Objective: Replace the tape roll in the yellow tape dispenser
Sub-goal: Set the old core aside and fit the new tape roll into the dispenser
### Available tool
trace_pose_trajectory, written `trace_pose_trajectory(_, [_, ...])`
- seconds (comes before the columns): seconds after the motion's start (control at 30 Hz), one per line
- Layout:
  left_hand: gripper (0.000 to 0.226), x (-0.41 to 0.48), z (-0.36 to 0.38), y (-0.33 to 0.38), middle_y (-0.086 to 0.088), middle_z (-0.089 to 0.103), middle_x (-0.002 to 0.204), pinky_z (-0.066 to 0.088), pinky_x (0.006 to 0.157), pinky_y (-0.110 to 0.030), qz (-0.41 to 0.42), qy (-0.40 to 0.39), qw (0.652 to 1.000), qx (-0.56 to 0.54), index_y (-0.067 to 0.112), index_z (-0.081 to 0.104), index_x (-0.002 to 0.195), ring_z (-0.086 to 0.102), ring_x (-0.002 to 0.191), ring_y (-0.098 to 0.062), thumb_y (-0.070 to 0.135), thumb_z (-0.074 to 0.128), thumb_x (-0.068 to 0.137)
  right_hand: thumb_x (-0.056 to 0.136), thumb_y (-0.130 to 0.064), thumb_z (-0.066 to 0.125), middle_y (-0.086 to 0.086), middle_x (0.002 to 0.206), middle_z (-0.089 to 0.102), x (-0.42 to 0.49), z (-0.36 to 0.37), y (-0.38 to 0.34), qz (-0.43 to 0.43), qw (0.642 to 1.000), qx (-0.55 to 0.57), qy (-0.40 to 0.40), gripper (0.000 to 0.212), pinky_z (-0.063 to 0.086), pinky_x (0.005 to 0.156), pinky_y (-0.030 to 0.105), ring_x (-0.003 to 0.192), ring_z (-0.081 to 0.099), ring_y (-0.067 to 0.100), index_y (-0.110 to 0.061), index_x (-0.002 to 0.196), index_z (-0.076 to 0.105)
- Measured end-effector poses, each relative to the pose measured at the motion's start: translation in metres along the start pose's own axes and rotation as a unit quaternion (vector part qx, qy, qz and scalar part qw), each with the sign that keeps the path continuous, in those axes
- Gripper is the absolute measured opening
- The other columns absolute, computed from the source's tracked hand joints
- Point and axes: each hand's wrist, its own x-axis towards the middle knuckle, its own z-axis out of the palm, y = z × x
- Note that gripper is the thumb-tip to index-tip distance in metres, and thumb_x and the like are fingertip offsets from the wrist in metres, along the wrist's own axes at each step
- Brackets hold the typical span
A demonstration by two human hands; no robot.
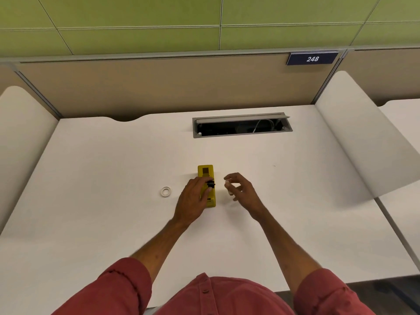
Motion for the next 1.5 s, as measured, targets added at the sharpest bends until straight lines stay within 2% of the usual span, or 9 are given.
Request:
trace_pose_trajectory(0.17, [0.033, 0.002, -0.001, 0.004, 0.003, 0.067, 0.135, 0.056, 0.1, -0.032, -0.008, 0.009, 1.0, -0.022, 0.025, 0.058, 0.144, 0.064, 0.122, -0.017, 0.028, 0.057, 0.111, 0.106, -0.018, 0.071, 0.011, 0.113, 0.072, 0.008, 0.001, -0.008, 0.065, 0.975, 0.205, -0.061, 0.028, 0.057, 0.088, 0.04, 0.096, 0.067, 0.027, -0.011, 0.133, 0.069])
trace_pose_trajectory(0.37, [0.028, 0.006, -0.003, 0.005, 0.003, 0.066, 0.134, 0.057, 0.099, -0.032, 0.003, 0.023, 0.999, -0.025, 0.024, 0.06, 0.138, 0.064, 0.12, -0.016, 0.03, 0.055, 0.111, 0.094, 0.02, 0.064, 0.015, 0.132, 0.066, 0.013, 0.006, -0.002, 0.058, 0.974, 0.206, -0.081, 0.057, 0.05, 0.094, 0.041, 0.107, 0.062, 0.03, -0.004, 0.145, 0.059])
trace_pose_trajectory(0.53, [0.031, 0.01, -0.003, 0.009, 0.005, 0.066, 0.132, 0.053, 0.098, -0.029, 0.005, 0.029, 0.999, -0.038, 0.028, 0.056, 0.142, 0.062, 0.118, -0.013, 0.027, 0.054, 0.112, 0.1, 0.009, 0.065, 0.027, 0.147, 0.061, 0.015, 0.006, -0.002, 0.066, 0.965, 0.24, -0.079, 0.048, 0.052, 0.094, 0.044, 0.102, 0.067, 0.036, -0.005, 0.146, 0.06])
trace_pose_trajectory(0.7, [0.024, 0.016, -0.001, 0.013, 0.008, 0.067, 0.128, 0.053, 0.095, -0.029, 0.009, 0.021, 0.999, -0.048, 0.028, 0.056, 0.135, 0.062, 0.115, -0.012, 0.028, 0.054, 0.111, 0.105, 0.004, 0.063, 0.022, 0.127, 0.069, 0.015, 0.006, 0.002, 0.07, 0.94, 0.309, -0.129, 0.052, 0.05, 0.113, 0.051, 0.111, 0.067, 0.037, -0.015, 0.151, 0.049])
trace_pose_trajectory(0.83, [0.024, 0.018, 0.0, 0.015, 0.007, 0.069, 0.129, 0.044, 0.089, -0.002, 0.014, 0.023, 0.998, -0.049, 0.026, 0.06, 0.134, 0.063, 0.113, -0.008, 0.024, 0.053, 0.112, 0.104, 0.006, 0.065, 0.016, 0.129, 0.07, 0.016, 0.007, 0.004, 0.064, 0.935, 0.313, -0.151, 0.05, 0.044, 0.123, 0.055, 0.117, 0.068, 0.033, -0.009, 0.149, 0.051])
trace_pose_trajectory(0.93, [0.024, 0.018, 0.0, 0.017, 0.005, 0.071, 0.127, 0.038, 0.089, 0.007, 0.015, 0.022, 0.998, -0.05, 0.025, 0.062, 0.134, 0.061, 0.107, -0.003, 0.022, 0.054, 0.111, 0.098, 0.015, 0.067, 0.017, 0.132, 0.069, 0.017, 0.007, 0.004, 0.058, 0.94, 0.304, -0.146, 0.057, 0.042, 0.124, 0.058, 0.119, 0.067, 0.033, -0.006, 0.149, 0.051])
trace_pose_trajectory(1.13, [0.023, 0.02, -0.001, 0.017, 0.008, 0.073, 0.126, 0.044, 0.094, -0.003, 0.014, 0.023, 0.998, -0.05, 0.027, 0.064, 0.13, 0.066, 0.113, -0.01, 0.02, 0.056, 0.11, 0.095, 0.019, 0.068, 0.032, 0.144, 0.06, 0.019, 0.009, 0.006, 0.038, 0.946, 0.294, -0.128, 0.056, 0.047, 0.119, 0.06, 0.116, 0.068, 0.038, -0.002, 0.145, 0.054])
trace_pose_trajectory(1.27, [0.026, 0.02, 0.001, 0.015, 0.003, 0.072, 0.129, 0.053, 0.101, -0.023, 0.015, 0.031, 0.998, -0.043, 0.022, 0.065, 0.134, 0.067, 0.116, -0.013, 0.017, 0.056, 0.11, 0.101, 0.005, 0.07, 0.022, 0.144, 0.067, 0.017, 0.008, 0.002, 0.039, 0.956, 0.261, -0.13, 0.052, 0.057, 0.104, 0.054, 0.111, 0.071, 0.035, -0.014, 0.148, 0.06])
trace_pose_trajectory(1.5, [0.027, 0.019, 0.0, 0.012, 0.001, 0.072, 0.13, 0.055, 0.101, -0.028, 0.031, 0.034, 0.998, -0.03, 0.02, 0.066, 0.135, 0.066, 0.116, -0.015, 0.015, 0.056, 0.11, 0.102, -0.009, 0.074, 0.013, 0.139, 0.072, 0.014, 0.008, -0.001, 0.05, 0.964, 0.229, -0.122, 0.048, 0.057, 0.093, 0.049, 0.103, 0.069, 0.032, -0.024, 0.146, 0.064])
